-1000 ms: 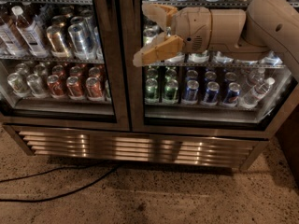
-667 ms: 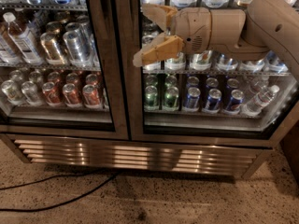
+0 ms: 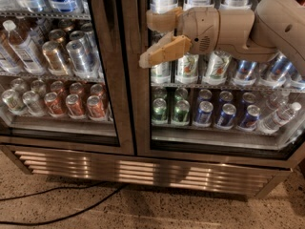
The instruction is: Open right fridge door
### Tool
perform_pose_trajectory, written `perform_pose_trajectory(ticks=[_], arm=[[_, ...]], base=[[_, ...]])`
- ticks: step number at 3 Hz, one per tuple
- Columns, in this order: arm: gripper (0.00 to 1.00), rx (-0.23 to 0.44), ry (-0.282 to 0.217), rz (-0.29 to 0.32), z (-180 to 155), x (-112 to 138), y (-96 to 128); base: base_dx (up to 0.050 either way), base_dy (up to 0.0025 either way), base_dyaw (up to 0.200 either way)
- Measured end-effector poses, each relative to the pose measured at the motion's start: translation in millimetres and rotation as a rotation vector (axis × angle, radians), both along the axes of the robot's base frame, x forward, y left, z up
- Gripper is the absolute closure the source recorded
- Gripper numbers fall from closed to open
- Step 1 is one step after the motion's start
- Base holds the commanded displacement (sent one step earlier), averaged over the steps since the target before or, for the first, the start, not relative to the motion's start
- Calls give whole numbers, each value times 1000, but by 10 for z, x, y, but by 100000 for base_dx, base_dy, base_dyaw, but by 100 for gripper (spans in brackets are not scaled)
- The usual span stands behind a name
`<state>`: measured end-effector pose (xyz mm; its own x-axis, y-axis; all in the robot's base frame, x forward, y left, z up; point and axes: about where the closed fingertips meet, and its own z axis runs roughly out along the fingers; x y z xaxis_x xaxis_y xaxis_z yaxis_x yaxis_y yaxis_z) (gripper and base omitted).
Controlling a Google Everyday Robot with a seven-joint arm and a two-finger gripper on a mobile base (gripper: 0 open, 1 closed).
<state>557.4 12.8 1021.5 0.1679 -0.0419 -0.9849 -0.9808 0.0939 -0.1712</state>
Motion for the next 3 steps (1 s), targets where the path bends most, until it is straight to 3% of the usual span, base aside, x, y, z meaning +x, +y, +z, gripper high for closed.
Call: perform_pose_trajectory(ticks=[1,3], arm=[[0,0,0,0,0,0,0],[0,0,0,0,0,-66,48]], base=[[1,-1,-19992],[0,0,0]])
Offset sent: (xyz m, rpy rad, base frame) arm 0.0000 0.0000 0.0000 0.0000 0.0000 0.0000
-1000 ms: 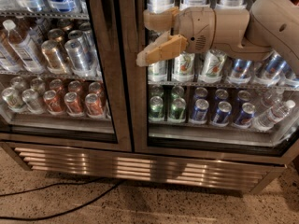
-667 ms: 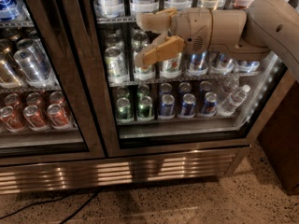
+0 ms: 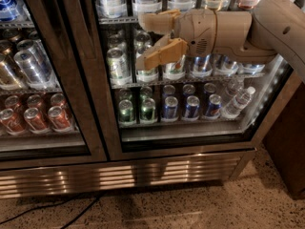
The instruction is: Open right fridge door
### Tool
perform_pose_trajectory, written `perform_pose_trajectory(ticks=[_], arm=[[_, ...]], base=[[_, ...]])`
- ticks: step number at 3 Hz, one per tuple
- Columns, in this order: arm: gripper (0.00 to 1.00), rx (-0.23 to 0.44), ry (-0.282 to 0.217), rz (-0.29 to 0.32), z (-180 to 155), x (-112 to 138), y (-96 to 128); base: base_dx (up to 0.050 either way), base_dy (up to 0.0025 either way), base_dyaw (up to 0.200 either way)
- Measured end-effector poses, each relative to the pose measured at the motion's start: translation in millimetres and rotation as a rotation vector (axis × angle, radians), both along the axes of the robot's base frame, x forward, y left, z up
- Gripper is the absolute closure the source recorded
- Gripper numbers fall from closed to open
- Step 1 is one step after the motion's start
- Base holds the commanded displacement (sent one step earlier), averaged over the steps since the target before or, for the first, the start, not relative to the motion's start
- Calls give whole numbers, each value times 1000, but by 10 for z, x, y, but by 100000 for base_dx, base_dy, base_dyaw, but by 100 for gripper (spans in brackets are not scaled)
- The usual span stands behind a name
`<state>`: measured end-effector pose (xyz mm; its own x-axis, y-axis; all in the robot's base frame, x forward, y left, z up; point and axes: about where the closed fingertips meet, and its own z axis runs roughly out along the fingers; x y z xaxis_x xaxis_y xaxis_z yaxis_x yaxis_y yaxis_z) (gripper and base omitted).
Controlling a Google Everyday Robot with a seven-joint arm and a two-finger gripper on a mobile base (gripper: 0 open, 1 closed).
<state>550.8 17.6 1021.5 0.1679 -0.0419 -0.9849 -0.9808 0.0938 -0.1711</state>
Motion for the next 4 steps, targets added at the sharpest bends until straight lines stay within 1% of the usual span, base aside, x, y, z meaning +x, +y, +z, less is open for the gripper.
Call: perform_pose_trajectory(ticks=[1,3,4], arm=[[0,0,0,0,0,-89,64],[0,0,0,0,0,-89,64],[0,0,0,0,0,-89,64]], base=[[0,0,0],[0,1,19693],[2,-3,-19766]])
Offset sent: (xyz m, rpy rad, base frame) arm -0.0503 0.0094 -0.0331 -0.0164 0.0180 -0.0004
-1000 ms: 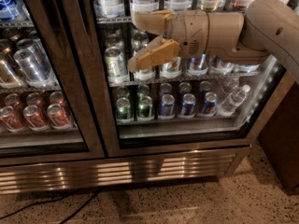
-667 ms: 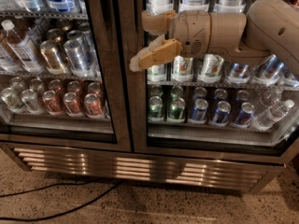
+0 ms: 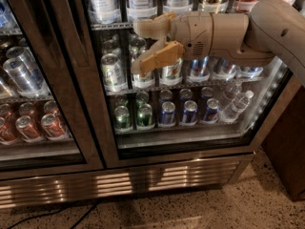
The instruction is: Open right fridge door
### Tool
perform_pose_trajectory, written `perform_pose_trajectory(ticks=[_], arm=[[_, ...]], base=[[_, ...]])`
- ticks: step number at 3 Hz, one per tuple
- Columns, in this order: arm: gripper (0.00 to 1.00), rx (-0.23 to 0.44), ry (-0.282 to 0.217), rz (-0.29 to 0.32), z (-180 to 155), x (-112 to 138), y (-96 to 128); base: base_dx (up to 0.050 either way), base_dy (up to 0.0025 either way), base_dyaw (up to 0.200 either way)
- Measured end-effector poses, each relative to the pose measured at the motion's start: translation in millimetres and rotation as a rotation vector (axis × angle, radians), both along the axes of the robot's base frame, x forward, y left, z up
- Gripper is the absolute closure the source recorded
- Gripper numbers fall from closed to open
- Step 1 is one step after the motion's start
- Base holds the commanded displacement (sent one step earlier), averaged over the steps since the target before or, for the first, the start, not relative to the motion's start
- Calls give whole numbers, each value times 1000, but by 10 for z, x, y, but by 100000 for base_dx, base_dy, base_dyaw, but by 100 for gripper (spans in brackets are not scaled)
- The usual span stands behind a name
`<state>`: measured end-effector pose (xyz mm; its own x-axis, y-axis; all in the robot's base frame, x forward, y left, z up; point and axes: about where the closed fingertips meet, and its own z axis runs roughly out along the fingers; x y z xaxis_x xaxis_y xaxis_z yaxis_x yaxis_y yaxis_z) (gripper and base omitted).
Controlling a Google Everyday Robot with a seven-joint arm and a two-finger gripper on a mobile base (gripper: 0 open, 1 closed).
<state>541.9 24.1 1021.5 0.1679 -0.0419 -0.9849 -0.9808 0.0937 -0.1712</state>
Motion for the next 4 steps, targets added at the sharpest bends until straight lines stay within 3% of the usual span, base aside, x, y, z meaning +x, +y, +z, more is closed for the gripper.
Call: perform_pose_trajectory(ticks=[2,4], arm=[[0,0,0,0,0,-75,27],[0,0,0,0,-1,-344,210]], base=[[0,0,0],[0,0,0]])
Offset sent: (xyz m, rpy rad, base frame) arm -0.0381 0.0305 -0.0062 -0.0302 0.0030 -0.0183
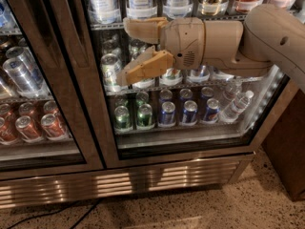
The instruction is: Open right fridge door
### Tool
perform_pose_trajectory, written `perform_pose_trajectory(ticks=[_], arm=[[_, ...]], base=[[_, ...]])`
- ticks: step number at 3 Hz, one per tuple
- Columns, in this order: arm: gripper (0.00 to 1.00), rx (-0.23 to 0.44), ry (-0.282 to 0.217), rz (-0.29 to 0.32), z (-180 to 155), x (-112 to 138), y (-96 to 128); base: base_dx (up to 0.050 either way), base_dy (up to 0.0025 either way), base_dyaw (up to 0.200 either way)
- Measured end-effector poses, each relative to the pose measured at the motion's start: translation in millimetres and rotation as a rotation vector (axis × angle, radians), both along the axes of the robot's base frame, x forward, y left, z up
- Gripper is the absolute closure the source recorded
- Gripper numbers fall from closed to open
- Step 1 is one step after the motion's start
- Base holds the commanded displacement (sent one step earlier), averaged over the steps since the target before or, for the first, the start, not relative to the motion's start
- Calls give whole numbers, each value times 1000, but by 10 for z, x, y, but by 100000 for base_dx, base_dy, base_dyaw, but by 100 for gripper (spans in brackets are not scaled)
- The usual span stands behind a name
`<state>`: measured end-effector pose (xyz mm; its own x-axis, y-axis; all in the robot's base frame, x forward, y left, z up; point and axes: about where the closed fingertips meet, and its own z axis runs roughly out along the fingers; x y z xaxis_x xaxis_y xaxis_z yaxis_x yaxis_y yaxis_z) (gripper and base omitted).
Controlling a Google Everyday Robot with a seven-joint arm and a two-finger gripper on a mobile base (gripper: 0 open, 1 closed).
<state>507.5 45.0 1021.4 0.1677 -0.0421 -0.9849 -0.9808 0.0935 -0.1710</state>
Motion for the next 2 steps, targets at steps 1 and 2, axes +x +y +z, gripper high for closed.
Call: perform_pose_trajectory(ticks=[1,2], arm=[[0,0,0,0,0,0,0],[0,0,0,0,0,0,0]], base=[[0,1,19595],[-3,5,19554]])
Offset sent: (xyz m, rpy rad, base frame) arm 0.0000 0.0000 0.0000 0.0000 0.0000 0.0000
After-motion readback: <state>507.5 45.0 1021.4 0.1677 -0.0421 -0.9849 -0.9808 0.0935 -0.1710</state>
